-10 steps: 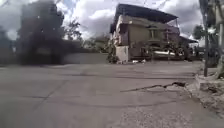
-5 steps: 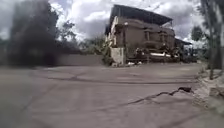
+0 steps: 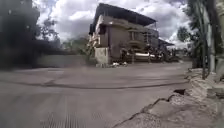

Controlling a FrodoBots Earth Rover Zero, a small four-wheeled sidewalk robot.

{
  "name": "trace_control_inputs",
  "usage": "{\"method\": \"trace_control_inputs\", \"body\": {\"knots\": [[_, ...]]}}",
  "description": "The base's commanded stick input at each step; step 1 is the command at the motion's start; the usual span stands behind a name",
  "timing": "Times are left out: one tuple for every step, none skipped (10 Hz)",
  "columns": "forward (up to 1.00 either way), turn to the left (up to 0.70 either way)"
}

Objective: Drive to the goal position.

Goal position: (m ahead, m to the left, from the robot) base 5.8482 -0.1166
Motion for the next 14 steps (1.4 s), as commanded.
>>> {"method": "trace_control_inputs", "body": {"knots": [[1.0, -0.02], [1.0, -0.14], [1.0, -0.35], [1.0, -0.4], [1.0, -0.4], [1.0, -0.4], [1.0, -0.4], [1.0, -0.4], [1.0, -0.4], [1.0, -0.4], [1.0, -0.4], [1.0, -0.4], [1.0, -0.4], [1.0, -0.4]]}}
